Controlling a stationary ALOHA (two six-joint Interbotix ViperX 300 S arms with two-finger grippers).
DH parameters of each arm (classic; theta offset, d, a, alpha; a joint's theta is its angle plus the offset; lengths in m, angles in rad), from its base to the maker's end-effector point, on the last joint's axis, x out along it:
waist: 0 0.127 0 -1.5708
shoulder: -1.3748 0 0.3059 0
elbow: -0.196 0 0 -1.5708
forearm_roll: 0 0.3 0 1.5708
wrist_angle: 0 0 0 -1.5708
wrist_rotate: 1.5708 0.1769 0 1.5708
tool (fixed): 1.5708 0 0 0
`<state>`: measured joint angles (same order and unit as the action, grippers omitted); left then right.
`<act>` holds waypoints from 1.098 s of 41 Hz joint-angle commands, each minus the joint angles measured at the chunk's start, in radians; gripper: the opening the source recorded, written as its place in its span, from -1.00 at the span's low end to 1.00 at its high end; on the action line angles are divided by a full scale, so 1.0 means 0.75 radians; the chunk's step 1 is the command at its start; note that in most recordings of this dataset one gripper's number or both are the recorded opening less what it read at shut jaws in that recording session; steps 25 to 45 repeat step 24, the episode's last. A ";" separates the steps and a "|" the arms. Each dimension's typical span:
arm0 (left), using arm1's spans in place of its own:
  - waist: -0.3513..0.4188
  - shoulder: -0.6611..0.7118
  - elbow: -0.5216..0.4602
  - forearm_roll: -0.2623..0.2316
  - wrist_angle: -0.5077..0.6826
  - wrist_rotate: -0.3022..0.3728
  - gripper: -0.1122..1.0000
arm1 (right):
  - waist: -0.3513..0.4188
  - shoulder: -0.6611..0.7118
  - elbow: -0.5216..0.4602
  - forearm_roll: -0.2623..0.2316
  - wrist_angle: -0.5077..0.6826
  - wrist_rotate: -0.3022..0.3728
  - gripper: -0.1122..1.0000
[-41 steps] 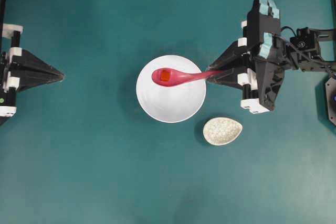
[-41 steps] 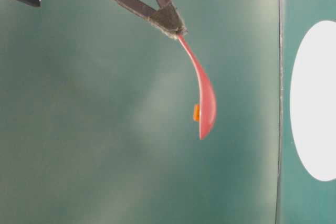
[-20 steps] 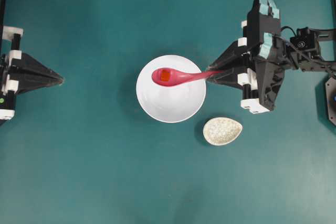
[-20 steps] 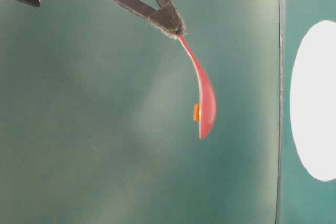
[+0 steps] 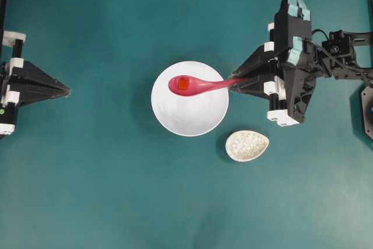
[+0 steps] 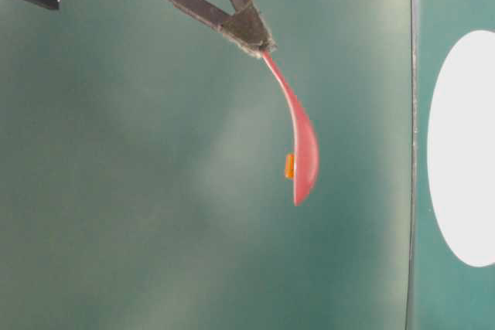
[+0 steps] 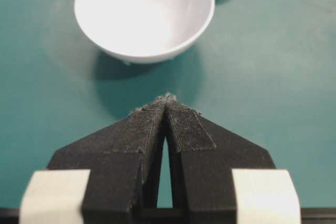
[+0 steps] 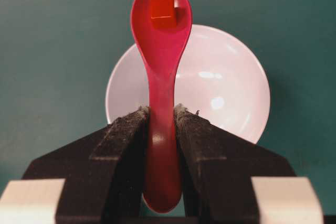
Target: Grip the spoon and scoop the red block from the bowl with right arm.
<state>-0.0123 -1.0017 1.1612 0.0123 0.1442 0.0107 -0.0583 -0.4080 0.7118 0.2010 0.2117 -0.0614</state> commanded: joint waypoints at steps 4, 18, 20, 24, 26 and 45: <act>-0.006 -0.002 -0.035 0.004 -0.006 -0.002 -0.81 | -0.002 -0.025 -0.037 0.000 -0.006 0.002 -0.37; -0.006 -0.002 -0.035 0.002 -0.006 0.000 -0.81 | -0.002 -0.025 -0.039 0.002 -0.004 0.004 -0.37; -0.006 -0.002 -0.035 0.002 -0.006 -0.002 -0.81 | -0.002 -0.025 -0.037 0.004 -0.004 0.004 -0.37; -0.006 -0.002 -0.035 0.004 -0.006 -0.006 -0.81 | 0.002 -0.025 -0.037 0.004 -0.004 0.004 -0.37; -0.006 -0.002 -0.035 0.004 -0.006 -0.006 -0.81 | 0.002 -0.025 -0.037 0.004 -0.004 0.004 -0.37; -0.006 -0.002 -0.035 0.004 -0.006 -0.006 -0.81 | 0.002 -0.025 -0.037 0.004 -0.004 0.004 -0.37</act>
